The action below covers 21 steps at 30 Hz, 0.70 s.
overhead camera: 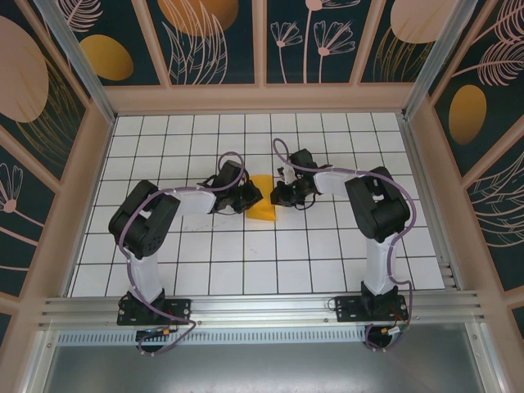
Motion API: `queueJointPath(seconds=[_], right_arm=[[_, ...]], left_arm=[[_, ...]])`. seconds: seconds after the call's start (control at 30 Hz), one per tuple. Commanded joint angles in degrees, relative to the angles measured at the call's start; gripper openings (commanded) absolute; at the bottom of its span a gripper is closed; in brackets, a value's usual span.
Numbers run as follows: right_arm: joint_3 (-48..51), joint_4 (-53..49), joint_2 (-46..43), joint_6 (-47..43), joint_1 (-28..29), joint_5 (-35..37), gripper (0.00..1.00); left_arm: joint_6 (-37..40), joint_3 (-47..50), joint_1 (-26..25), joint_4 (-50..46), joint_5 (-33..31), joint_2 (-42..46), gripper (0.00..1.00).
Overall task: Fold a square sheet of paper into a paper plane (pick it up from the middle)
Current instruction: Fold the triangle a second time at the center of the table.
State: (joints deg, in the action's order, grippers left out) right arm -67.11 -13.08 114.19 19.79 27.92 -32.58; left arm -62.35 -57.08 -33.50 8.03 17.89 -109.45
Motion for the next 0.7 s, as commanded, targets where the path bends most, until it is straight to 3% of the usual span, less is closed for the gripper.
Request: queueJointPath(seconds=[0.0,0.33,0.67], right_arm=[[-0.60,-2.59,1.94,-1.42,0.22,2.69,0.13],[-2.52,-2.05,-2.79,-0.31,0.38,-0.71,0.13],[1.60,-2.65,-8.41,1.72,4.14,-0.92,0.10]], left_arm=[[1.06,-0.65,0.25,-4.66,-2.61,-1.94,0.11],[0.67,0.69,0.22,-6.37,-4.40,-2.30,0.08],[0.41,2.47,0.23,-5.33,-4.35,-2.59,0.08]])
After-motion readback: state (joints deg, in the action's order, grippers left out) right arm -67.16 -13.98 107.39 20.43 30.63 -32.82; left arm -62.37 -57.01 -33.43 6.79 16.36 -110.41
